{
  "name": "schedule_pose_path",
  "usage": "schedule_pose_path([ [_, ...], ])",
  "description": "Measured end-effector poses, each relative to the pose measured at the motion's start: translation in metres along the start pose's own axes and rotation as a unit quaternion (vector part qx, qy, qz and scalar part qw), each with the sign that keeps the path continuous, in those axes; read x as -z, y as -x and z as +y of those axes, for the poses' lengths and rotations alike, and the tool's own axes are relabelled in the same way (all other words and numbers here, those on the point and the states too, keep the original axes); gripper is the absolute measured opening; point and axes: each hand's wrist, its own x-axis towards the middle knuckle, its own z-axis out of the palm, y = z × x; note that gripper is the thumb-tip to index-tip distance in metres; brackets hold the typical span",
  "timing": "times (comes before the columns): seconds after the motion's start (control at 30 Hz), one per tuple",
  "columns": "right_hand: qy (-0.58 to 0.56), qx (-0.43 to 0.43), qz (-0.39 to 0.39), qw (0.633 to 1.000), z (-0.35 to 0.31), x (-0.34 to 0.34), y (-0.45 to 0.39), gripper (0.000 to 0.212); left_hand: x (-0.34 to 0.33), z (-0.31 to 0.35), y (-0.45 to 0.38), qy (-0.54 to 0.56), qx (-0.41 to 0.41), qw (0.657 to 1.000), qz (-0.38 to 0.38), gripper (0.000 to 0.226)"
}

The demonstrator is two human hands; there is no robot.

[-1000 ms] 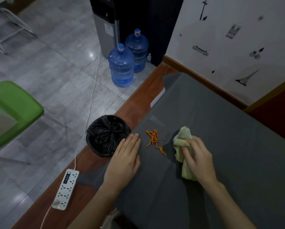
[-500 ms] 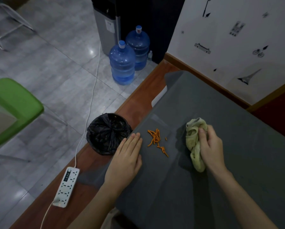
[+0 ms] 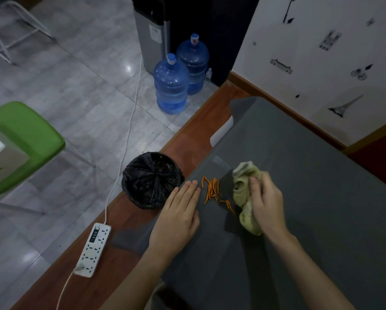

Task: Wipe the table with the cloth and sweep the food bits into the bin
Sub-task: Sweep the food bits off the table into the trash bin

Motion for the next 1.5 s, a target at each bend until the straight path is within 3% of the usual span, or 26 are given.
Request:
schedule_pose_path([
  [0.2, 0.070, -0.008, 0.020, 0.997, 0.023, 0.011, 0.001, 0.015, 0.000, 0.001, -0.001, 0.003, 0.001, 1.000, 0.004, 0.052],
  [0.4, 0.191, 0.027, 0.023, 0.981, 0.017, -0.015, 0.008, 0.034, 0.000, 0.001, -0.001, -0.005, 0.001, 1.000, 0.007, 0.052],
  [0.7, 0.171, -0.011, 0.010, 0.985, 0.004, -0.015, 0.066, 0.033, 0.000, 0.002, 0.000, -0.023, -0.005, 1.000, 0.016, 0.052],
  [0.83, 0.180, -0.023, 0.009, 0.983, 0.005, -0.009, 0.066, 0.023, 0.000, 0.004, 0.001, -0.050, -0.009, 0.999, 0.015, 0.048],
  [1.0, 0.252, -0.079, -0.049, 0.963, -0.003, 0.017, 0.071, 0.036, 0.013, 0.015, 0.004, -0.097, 0.017, 0.994, -0.042, 0.047],
  [1.1, 0.274, -0.066, -0.080, 0.956, -0.013, 0.033, 0.079, 0.045, 0.025, 0.029, 0.010, -0.096, 0.045, 0.991, -0.085, 0.046],
  [1.33, 0.082, 0.029, -0.042, 0.995, -0.038, 0.047, 0.110, 0.036, 0.048, 0.037, 0.030, -0.030, 0.068, 0.991, -0.110, 0.021],
  [1.5, -0.035, 0.036, -0.100, 0.994, -0.057, 0.014, 0.109, 0.021, 0.065, 0.017, 0.035, 0.025, 0.111, 0.990, -0.079, 0.018],
])
